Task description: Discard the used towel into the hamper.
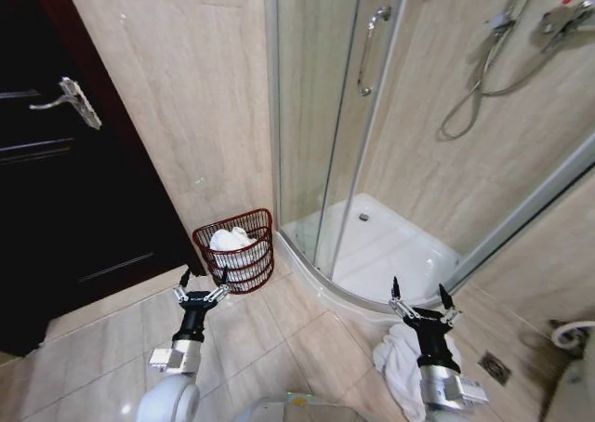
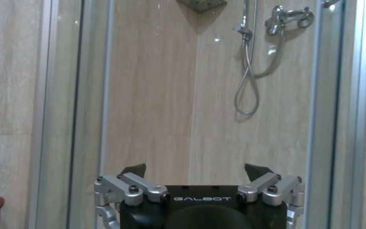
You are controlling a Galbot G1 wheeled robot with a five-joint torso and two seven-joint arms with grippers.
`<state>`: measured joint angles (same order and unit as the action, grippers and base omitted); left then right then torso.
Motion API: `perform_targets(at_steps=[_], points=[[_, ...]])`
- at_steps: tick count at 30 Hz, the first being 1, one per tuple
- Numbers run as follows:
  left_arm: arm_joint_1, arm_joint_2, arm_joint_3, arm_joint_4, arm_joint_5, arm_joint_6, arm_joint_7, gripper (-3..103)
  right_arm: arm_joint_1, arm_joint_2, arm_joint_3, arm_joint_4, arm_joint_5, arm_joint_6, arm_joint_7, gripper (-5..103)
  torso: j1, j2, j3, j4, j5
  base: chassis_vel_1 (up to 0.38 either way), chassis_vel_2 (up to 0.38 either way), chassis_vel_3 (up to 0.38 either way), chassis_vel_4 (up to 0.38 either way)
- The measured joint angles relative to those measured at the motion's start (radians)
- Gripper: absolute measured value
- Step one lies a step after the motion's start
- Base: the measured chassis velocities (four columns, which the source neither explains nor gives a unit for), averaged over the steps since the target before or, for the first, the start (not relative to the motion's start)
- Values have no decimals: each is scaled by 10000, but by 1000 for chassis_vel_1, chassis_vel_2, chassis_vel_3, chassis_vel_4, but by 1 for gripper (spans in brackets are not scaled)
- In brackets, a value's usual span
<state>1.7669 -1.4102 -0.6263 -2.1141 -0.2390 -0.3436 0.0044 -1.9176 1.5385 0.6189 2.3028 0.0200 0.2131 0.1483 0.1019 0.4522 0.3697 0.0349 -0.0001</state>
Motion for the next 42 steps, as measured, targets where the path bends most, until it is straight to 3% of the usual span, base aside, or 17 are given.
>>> perform_targets(at_steps=[21, 27, 34, 42], points=[[34, 50, -95, 128, 108, -290, 124, 100, 213, -24, 137, -700, 93, 181, 43, 100, 0, 0, 1, -3, 0, -111, -195, 104, 200], [22, 22, -47, 127, 184, -281, 99, 100, 412, -56, 264, -1091, 70, 311, -6, 100, -1, 0, 0, 5, 5, -22, -98, 52, 29], [-15, 19, -69, 108, 164, -313, 104, 100, 570, -46, 384, -1636, 175, 312, 12, 100, 0, 0, 0, -5, 2, -8, -12, -81, -47], [-25, 25, -40, 277, 90, -537, 120, 100, 1096, -229, 575, -3101, 816, 73, -49, 100, 0, -1, 1, 1, 1, -8, -3, -17, -7]])
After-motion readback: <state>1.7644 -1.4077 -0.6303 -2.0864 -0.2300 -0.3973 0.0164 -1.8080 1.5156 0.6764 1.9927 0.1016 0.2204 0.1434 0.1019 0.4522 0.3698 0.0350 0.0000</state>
